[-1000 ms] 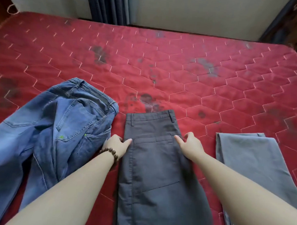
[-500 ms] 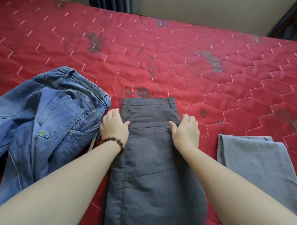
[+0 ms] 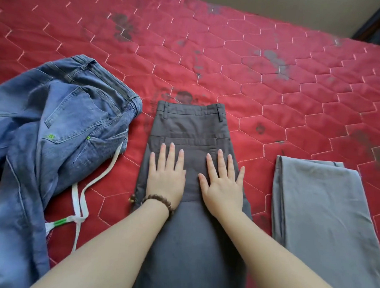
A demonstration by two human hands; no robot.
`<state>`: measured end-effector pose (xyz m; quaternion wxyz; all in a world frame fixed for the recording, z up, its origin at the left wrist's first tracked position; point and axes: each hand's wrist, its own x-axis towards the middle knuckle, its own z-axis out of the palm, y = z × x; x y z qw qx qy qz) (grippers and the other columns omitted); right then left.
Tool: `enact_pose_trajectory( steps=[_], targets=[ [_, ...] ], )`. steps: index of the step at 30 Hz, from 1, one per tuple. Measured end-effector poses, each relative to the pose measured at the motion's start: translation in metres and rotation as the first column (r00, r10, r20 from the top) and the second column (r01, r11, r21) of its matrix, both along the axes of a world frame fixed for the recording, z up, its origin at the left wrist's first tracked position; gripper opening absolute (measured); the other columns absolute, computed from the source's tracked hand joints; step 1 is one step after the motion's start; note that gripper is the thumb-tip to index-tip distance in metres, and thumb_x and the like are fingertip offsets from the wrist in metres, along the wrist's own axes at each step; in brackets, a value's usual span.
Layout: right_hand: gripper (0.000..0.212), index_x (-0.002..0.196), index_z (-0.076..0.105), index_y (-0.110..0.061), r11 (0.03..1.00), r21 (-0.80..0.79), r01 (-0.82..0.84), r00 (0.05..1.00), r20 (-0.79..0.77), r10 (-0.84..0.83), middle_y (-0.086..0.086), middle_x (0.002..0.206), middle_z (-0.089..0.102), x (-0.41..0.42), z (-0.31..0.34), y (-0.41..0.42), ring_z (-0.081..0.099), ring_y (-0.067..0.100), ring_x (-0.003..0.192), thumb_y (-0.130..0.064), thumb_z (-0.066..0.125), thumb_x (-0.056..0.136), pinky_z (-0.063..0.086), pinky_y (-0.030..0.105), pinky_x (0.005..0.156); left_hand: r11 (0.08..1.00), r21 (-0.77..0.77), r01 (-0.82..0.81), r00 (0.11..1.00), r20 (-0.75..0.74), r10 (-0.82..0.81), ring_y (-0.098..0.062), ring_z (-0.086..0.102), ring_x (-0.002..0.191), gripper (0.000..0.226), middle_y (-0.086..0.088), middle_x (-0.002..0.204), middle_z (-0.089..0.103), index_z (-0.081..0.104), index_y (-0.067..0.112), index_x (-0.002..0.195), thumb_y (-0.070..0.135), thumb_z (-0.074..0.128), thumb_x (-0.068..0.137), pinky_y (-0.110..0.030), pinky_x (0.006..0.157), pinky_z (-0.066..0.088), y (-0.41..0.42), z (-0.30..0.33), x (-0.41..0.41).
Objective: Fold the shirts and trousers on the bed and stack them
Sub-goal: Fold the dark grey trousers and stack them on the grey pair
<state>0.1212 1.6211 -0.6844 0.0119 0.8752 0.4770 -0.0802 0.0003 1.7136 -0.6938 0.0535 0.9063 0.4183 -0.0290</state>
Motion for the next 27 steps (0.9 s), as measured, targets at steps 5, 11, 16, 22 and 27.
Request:
enact_pose_trajectory(
  steps=[5, 11, 16, 22, 27],
  targets=[
    [0.056, 0.143, 0.044, -0.024, 0.998, 0.058, -0.036, 0.999, 0.026, 0.034, 0.009, 0.153, 0.033, -0.06, 0.011, -0.051, 0.029, 0.029, 0.143, -0.039, 0.032, 0.09, 0.023, 0.064, 0.11, 0.992, -0.076, 0.097, 0.994, -0.051, -0.101, -0.028, 0.007, 0.148, 0.063, -0.008, 0.16, 0.013, 0.013, 0.019, 0.152, 0.034, 0.005, 0.091, -0.053, 0.117, 0.005, -0.085, 0.009, -0.032],
    [0.064, 0.148, 0.034, -0.023, 0.999, 0.049, -0.015, 1.0, 0.025, 0.013, 0.011, 0.157, 0.023, -0.098, 0.004, -0.127, 0.015, 0.031, 0.147, -0.049, 0.037, 0.09, 0.011, 0.058, 0.114, 0.994, -0.092, 0.063, 0.996, -0.049, -0.068, -0.032, 0.027, 0.143, 0.063, -0.008, 0.154, 0.032, 0.037, 0.022, 0.147, 0.046, 0.026, 0.089, -0.06, 0.112, 0.024, -0.134, 0.018, -0.087],
    [0.065, 0.15, 0.028, -0.03, 0.999, 0.036, -0.019, 1.0, 0.02, 0.018, 0.011, 0.159, 0.016, -0.134, 0.0, -0.181, 0.008, 0.034, 0.147, -0.054, 0.038, 0.09, 0.009, 0.061, 0.114, 0.996, -0.066, 0.061, 0.994, -0.091, -0.067, -0.037, 0.012, 0.147, 0.068, -0.008, 0.159, 0.018, 0.023, 0.029, 0.151, 0.055, 0.026, 0.088, -0.062, 0.113, 0.014, -0.18, 0.013, -0.13],
    [0.061, 0.148, 0.029, -0.036, 0.998, 0.009, -0.055, 0.998, -0.021, 0.055, 0.013, 0.159, 0.017, -0.185, 0.003, -0.242, 0.009, 0.034, 0.147, -0.053, 0.035, 0.09, 0.009, 0.065, 0.112, 0.997, -0.078, -0.012, 0.992, -0.126, 0.002, -0.04, 0.009, 0.146, 0.067, -0.008, 0.16, 0.013, 0.018, 0.033, 0.15, 0.053, 0.022, 0.086, -0.066, 0.111, 0.012, -0.244, 0.018, -0.175],
    [0.06, 0.148, 0.031, -0.035, 0.996, -0.022, -0.085, 0.995, -0.061, 0.084, 0.011, 0.158, 0.019, -0.224, 0.011, -0.296, 0.011, 0.032, 0.147, -0.052, 0.034, 0.091, 0.011, 0.065, 0.111, 0.992, -0.123, 0.029, 0.992, -0.117, -0.044, -0.041, 0.02, 0.144, 0.066, -0.012, 0.157, 0.023, 0.03, 0.029, 0.149, 0.049, 0.027, 0.086, -0.064, 0.11, 0.021, -0.296, 0.029, -0.215]
  ],
)
